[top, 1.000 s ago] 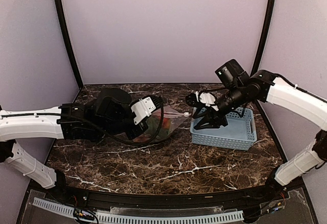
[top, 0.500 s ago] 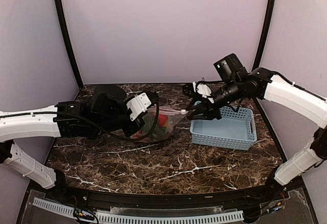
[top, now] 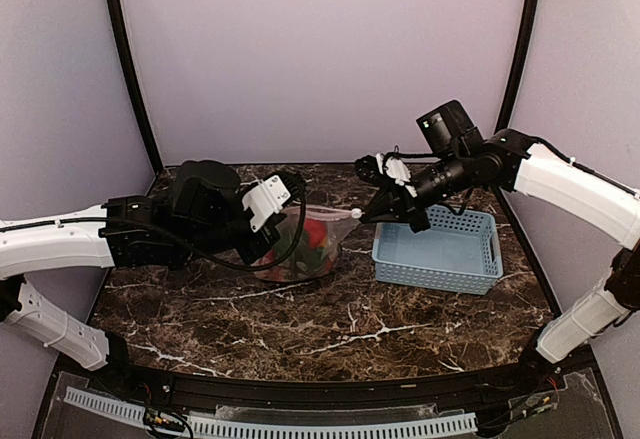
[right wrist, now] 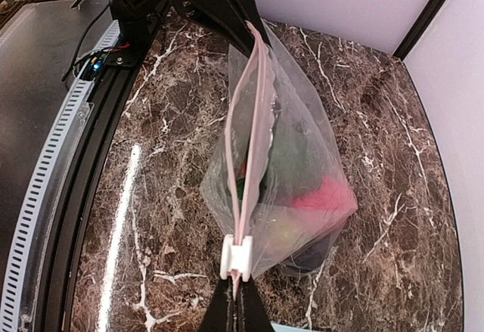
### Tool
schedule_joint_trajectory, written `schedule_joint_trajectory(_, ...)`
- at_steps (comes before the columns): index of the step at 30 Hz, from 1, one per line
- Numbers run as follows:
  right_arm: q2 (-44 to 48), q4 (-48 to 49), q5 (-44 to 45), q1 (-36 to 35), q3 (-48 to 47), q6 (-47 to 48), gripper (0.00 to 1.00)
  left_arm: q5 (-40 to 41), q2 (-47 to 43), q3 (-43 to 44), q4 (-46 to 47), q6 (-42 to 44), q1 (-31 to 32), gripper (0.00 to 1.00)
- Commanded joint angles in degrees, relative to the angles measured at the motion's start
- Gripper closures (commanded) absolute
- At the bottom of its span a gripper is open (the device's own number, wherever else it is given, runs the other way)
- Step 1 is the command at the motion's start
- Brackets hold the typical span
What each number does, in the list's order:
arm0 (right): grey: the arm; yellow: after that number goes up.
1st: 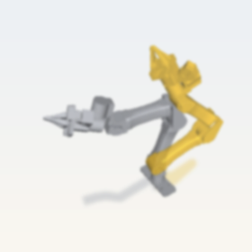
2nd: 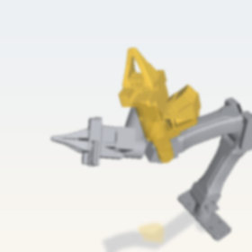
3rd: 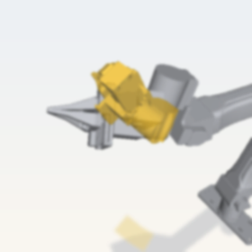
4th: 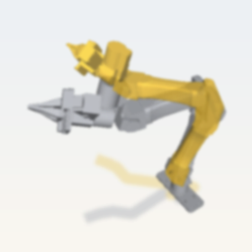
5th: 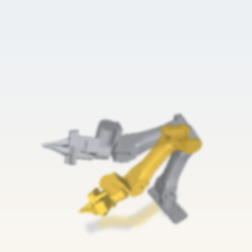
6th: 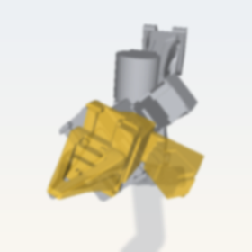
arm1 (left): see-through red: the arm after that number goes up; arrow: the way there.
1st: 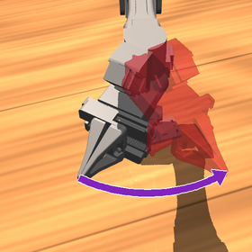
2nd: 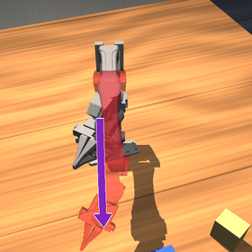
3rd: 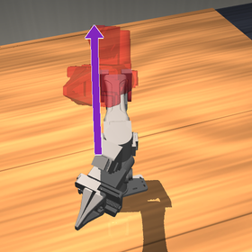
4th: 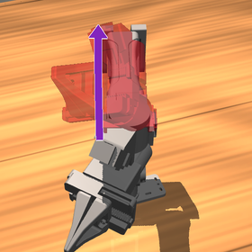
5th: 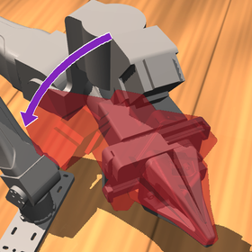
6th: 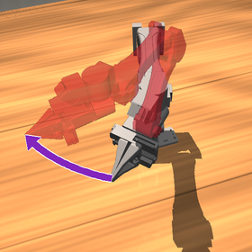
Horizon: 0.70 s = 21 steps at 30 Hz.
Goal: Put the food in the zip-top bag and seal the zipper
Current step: Pass from the left arm to the right
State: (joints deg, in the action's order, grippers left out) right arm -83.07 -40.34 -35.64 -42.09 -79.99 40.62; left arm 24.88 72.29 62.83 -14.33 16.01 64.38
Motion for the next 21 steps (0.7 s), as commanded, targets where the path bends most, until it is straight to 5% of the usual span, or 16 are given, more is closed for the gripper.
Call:
schedule_joint_trajectory(1, 0.01, 0.36, -1.13, 0.26, -1.31, 0.25, 1.00, -0.24, -1.72, -0.67, 2.27, -0.81, -0.28, 0.99)
schedule_joint_trajectory(4, -0.01, -0.02, -0.89, 0.25, -2.09, 0.40, 1.00, -0.53, -1.44, -0.19, 1.96, -0.23, -0.31, 0.96)
schedule_joint_trajectory(7, -0.26, -1.15, -0.55, 0.30, -3.68, 0.53, 1.00, -4.73, -0.79, 2.54, 0.96, 1.91, -0.31, 0.67)
schedule_joint_trajectory(11, -0.38, -3.21, 0.18, -0.24, -5.66, 1.48, 1.00, -15.53, 0.76, 6.21, 3.48, 1.77, -0.23, 0.48)
schedule_joint_trajectory(21, -0.03, -6.16, 2.17, -1.67, -6.72, 2.68, 1.00, -25.56, 13.62, 17.47, 8.17, -3.78, -0.31, 0.52)
